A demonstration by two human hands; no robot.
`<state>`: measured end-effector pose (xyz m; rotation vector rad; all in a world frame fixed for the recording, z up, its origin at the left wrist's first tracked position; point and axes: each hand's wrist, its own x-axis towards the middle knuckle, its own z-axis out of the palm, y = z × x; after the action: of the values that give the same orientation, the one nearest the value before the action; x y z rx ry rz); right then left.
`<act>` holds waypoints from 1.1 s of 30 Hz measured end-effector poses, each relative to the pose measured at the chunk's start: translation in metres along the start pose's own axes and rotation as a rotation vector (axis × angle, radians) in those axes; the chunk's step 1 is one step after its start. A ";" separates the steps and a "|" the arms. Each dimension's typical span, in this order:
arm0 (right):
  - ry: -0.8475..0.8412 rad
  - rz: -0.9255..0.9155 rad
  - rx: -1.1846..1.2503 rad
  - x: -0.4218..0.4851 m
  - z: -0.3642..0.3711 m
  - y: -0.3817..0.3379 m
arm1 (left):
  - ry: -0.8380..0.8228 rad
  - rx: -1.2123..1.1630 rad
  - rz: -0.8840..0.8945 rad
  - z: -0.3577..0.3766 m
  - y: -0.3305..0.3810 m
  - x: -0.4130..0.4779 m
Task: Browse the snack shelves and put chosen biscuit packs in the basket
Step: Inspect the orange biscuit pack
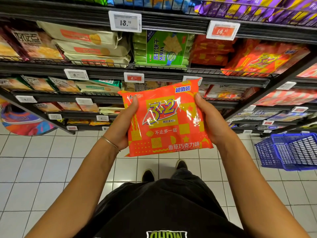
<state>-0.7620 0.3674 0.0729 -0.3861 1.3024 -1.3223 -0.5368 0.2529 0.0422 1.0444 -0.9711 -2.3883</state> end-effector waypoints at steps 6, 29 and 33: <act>0.105 0.064 0.026 0.003 -0.006 0.003 | -0.047 -0.121 -0.008 -0.003 0.004 0.001; -0.038 0.127 0.030 0.016 -0.024 0.002 | -0.257 -0.630 -0.332 -0.004 -0.025 0.001; -0.022 0.098 0.171 0.013 -0.024 0.007 | -0.143 -0.501 -0.160 -0.006 -0.015 -0.003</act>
<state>-0.7824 0.3696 0.0531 -0.2154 1.1653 -1.3312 -0.5311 0.2625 0.0295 0.7909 -0.2983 -2.6634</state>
